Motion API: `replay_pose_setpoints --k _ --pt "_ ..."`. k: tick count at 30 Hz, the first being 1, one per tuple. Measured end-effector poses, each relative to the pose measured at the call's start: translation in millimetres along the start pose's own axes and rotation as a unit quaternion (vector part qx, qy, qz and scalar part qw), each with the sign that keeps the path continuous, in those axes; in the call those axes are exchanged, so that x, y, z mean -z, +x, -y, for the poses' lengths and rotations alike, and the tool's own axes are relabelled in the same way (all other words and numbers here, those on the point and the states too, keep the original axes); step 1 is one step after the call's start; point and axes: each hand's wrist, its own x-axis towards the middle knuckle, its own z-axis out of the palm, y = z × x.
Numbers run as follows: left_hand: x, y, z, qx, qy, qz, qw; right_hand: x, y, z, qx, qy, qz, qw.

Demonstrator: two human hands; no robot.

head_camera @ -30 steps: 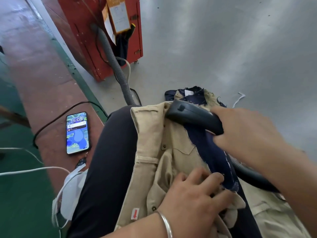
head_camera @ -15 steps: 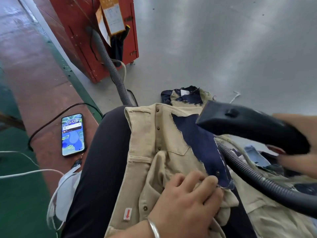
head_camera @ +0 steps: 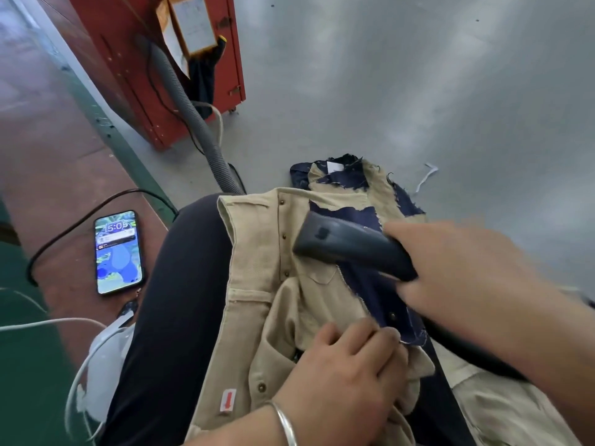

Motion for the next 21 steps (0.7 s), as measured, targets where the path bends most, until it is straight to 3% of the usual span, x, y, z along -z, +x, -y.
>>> replay_pose_setpoints --k 7,14,17,21 --pt "8 6 7 0.009 -0.004 0.016 1.000 -7 50 -10 -0.035 0.072 -0.078 0.994" --pt "13 11 12 -0.035 -0.012 0.085 0.996 10 55 -70 -0.158 0.182 -0.165 0.956" --pt "17 18 25 -0.056 -0.010 0.099 0.993 23 46 -84 -0.156 0.261 -0.160 0.939" --pt "27 48 58 -0.013 0.039 0.107 0.993 23 13 -79 -0.111 0.276 -0.087 0.951"
